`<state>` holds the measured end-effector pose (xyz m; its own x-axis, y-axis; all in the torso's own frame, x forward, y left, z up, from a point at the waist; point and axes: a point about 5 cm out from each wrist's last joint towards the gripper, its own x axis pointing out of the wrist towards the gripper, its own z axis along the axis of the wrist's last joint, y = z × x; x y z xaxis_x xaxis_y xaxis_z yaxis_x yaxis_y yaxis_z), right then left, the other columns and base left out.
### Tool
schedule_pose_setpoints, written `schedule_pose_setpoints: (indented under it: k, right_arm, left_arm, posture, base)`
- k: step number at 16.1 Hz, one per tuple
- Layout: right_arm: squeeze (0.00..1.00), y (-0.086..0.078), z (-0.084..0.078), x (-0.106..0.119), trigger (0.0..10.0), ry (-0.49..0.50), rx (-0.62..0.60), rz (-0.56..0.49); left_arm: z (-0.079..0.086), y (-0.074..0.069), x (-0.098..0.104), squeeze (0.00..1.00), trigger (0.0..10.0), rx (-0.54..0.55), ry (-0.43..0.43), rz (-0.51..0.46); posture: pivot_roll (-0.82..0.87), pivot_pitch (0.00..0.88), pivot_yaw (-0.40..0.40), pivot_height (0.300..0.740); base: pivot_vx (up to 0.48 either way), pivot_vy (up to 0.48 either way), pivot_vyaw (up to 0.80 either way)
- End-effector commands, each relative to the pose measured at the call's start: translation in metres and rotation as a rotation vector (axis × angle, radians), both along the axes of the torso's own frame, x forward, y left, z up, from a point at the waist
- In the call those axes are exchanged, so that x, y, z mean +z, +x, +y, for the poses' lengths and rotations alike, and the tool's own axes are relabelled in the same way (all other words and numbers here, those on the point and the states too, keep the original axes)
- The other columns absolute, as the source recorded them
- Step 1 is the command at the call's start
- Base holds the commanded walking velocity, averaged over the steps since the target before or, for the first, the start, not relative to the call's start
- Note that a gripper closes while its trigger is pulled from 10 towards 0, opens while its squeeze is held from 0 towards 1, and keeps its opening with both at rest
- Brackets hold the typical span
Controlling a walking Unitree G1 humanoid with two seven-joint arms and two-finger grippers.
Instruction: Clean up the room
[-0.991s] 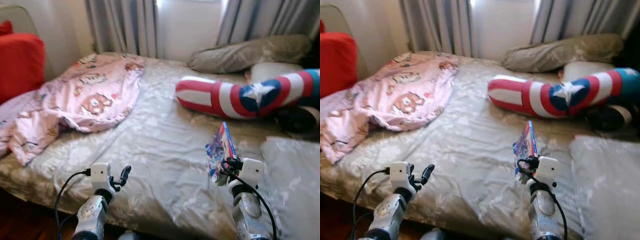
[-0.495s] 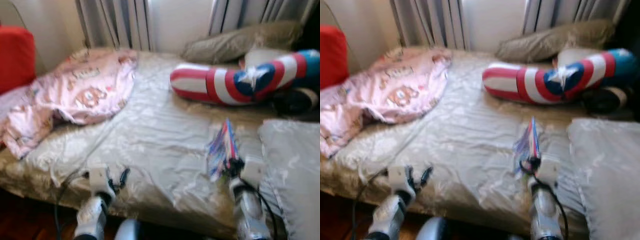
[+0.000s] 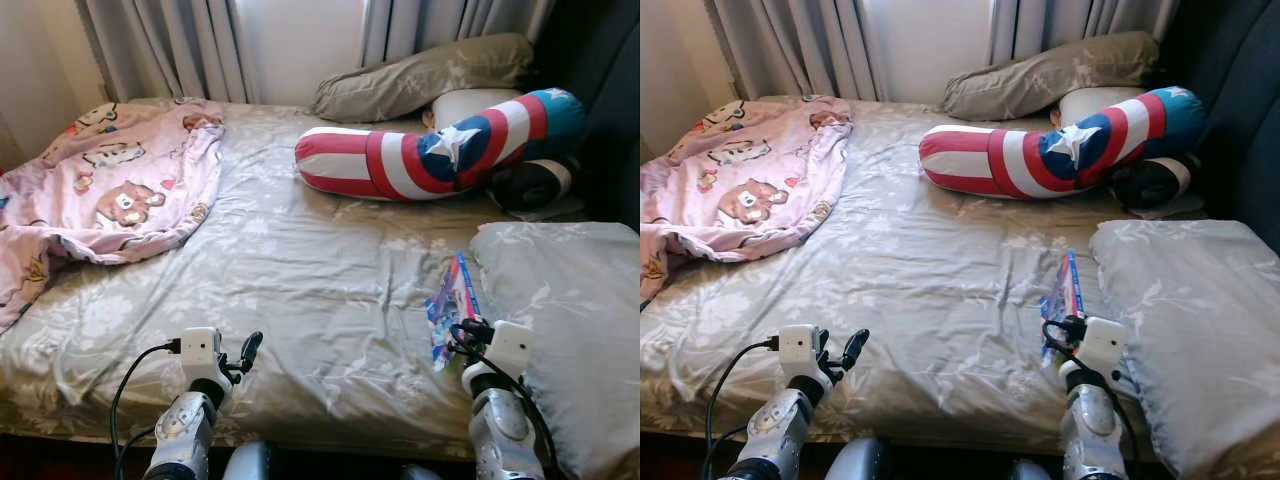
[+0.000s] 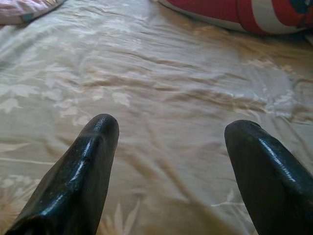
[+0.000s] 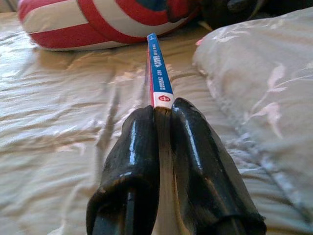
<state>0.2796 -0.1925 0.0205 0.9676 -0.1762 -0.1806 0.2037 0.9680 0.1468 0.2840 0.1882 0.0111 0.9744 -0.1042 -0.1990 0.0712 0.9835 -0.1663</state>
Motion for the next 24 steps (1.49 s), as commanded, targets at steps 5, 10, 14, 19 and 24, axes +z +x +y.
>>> schedule_pose_setpoints:
  k: [5, 10, 14, 19, 24]
  right_arm:
    - [0.00, 0.0079, 0.0028, 0.0113, 10.0, -0.016, 0.027, -0.055]
    - [0.00, 0.0078, 0.0049, 0.0100, 10.0, -0.017, 0.046, -0.047]
    - [0.00, 0.0076, 0.0061, 0.0094, 10.0, -0.017, 0.054, -0.044]
    - [0.00, 0.0076, 0.0064, 0.0092, 10.0, -0.014, 0.056, -0.044]
    - [0.00, 0.0129, 0.0070, 0.0109, 10.0, 0.007, 0.087, -0.040]
  left_arm:
    - [0.0011, 0.0010, 0.0012, 0.00, 10.0, -0.004, -0.004, -0.001]
    - [0.0011, 0.0011, 0.0013, 0.00, 10.0, -0.004, -0.005, -0.002]
    - [0.0008, 0.0014, 0.0015, 0.00, 10.0, -0.005, -0.007, -0.002]
    - [0.0011, 0.0015, 0.0018, 0.00, 10.0, -0.006, -0.008, -0.004]
    - [0.0026, 0.0019, 0.0035, 0.00, 10.0, -0.003, -0.004, -0.016]
  posture:
    - [0.00, 0.000, -0.022, 0.632]
    - [0.01, 0.000, -0.021, 0.632]
    - [0.00, 0.000, -0.021, 0.632]
    - [0.01, 0.000, -0.021, 0.632]
    - [0.01, 0.000, -0.018, 0.632]
  base:
    - [0.000, 0.000, 0.00]
    - [0.199, 0.000, 0.00]
    - [0.284, 0.000, 0.00]
    - [0.301, 0.000, 0.00]
    - [0.117, 0.000, 0.00]
